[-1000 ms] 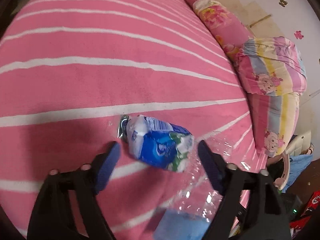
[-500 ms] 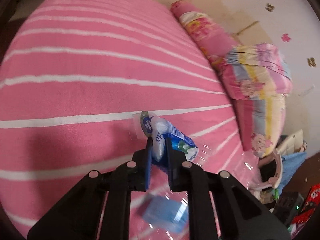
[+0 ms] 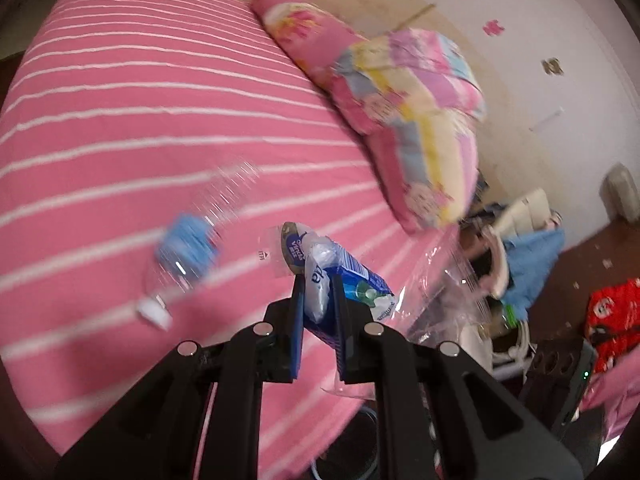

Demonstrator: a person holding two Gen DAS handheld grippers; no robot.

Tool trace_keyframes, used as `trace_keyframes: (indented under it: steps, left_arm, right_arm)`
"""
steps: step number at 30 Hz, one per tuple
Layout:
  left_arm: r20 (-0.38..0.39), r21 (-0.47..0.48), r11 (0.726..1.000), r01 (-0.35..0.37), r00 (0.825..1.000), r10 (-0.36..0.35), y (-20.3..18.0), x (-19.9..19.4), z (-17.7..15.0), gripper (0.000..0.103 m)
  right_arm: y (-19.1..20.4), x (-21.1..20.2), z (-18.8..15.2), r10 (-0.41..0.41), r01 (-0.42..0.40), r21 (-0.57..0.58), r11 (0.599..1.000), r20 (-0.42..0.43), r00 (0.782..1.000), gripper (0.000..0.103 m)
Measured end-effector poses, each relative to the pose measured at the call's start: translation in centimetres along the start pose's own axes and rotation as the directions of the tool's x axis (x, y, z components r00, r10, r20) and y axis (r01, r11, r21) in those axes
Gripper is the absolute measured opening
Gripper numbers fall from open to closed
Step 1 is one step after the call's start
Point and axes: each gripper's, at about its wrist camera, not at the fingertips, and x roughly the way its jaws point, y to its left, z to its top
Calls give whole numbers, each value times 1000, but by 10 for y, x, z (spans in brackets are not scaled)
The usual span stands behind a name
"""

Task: Collect trash
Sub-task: 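Carry the wrapper and clear bag with both tools over the bin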

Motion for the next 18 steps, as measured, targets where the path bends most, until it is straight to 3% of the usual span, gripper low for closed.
trace_keyframes:
  steps: [9,14,18]
  left_arm:
    - [-73,91,994,58,996,-51,-79,-11,-76,12]
    - [-145,163,984,77,988,-53,-122,2,-131,12]
    - [-196,200,976,86,979,-46,-145,16,-170,12]
  right_arm:
    - [-32,-105,-55,-94,91,46,995,70,993,16]
    - [-55,-150,-87,-200,197,50,979,77,977,16]
    - [-77,-179,-111,-238,232,73,970,84,968,16]
